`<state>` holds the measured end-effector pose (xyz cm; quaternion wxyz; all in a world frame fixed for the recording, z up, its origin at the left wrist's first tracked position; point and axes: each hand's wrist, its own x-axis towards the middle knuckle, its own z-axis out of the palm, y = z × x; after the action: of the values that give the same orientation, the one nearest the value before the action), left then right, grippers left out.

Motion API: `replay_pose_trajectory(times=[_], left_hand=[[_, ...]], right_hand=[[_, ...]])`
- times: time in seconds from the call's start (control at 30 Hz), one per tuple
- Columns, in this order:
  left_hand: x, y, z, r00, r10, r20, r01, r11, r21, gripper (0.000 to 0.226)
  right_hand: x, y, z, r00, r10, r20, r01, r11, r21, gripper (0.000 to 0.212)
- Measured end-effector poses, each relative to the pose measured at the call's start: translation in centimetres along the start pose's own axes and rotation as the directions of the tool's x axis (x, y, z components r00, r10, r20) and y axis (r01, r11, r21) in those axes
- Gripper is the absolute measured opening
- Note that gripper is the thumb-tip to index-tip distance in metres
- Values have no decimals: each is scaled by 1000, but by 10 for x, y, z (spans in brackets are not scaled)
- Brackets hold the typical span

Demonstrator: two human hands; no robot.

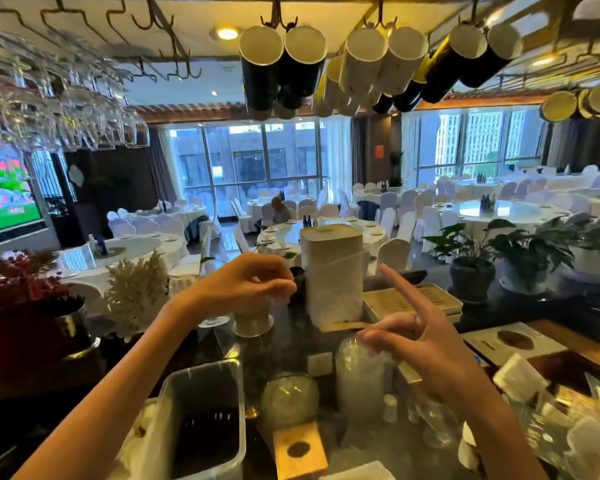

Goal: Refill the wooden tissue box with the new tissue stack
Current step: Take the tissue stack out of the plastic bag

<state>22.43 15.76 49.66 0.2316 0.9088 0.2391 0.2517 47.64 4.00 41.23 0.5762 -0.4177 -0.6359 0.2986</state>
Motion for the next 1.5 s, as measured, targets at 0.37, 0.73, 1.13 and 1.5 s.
replay_pose_trajectory(times=[0.37,0.73,1.13,1.5], left_hand=[[-5,-29,75,958,263,-119,-175,858,483,22],[-77,-70,217,992,129,0,-110,850,515,37],[-118,-67,278,935,-323,147,300,941,160,34],[-116,-60,268,963,-251,93,201,907,370,28]], right_hand=[[-37,57,-21,938,335,94,-338,941,21,49],[-146,150,58,983,-151,106,178,628,-758,52],[-183,203,50,958,193,211,82,523,-848,54],[-217,182,46,913,247,324,149,537,-830,34]])
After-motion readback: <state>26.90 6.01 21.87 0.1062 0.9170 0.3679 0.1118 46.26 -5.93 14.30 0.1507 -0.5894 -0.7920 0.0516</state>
